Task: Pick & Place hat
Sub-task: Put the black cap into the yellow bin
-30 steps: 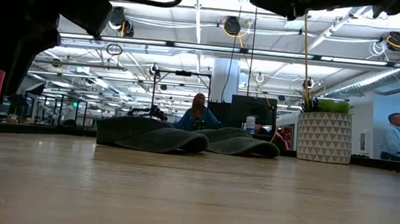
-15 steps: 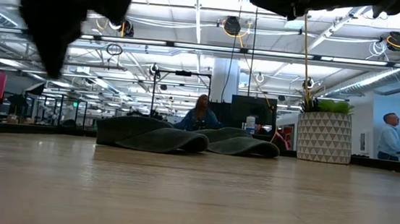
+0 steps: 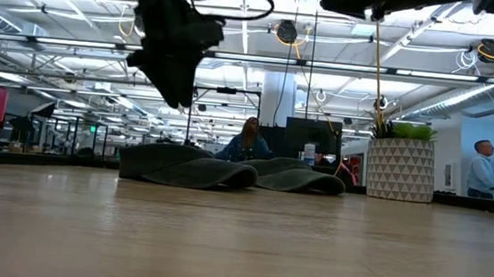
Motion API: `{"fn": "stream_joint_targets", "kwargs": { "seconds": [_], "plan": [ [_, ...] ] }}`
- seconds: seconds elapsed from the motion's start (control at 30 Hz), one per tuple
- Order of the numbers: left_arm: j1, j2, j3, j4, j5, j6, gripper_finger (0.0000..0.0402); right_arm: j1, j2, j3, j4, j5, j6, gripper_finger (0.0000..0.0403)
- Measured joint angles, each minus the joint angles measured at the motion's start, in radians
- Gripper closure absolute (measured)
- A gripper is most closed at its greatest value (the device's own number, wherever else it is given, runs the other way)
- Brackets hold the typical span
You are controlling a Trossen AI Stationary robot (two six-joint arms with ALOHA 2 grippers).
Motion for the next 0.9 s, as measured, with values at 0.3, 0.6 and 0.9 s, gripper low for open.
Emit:
{"fn": "stream_joint_targets", "kwargs": {
  "seconds": [0.3,0.6,0.9],
  "plan": [
    [0.172,0.038,-0.003,0.101,0.006,0.126,0.0252,-0.002,-0.109,0.000,-0.203,0.000,0.090,0.0381],
    [0.282,0.076,-0.002,0.541,0.159,0.474,0.0252,-0.002,-0.115,0.000,-0.197,-0.002,0.085,0.0381],
    [0.351,0.179,-0.003,0.836,0.221,0.578,0.0252,-0.002,-0.115,0.000,-0.204,-0.002,0.068,0.0381]
  ]
}}
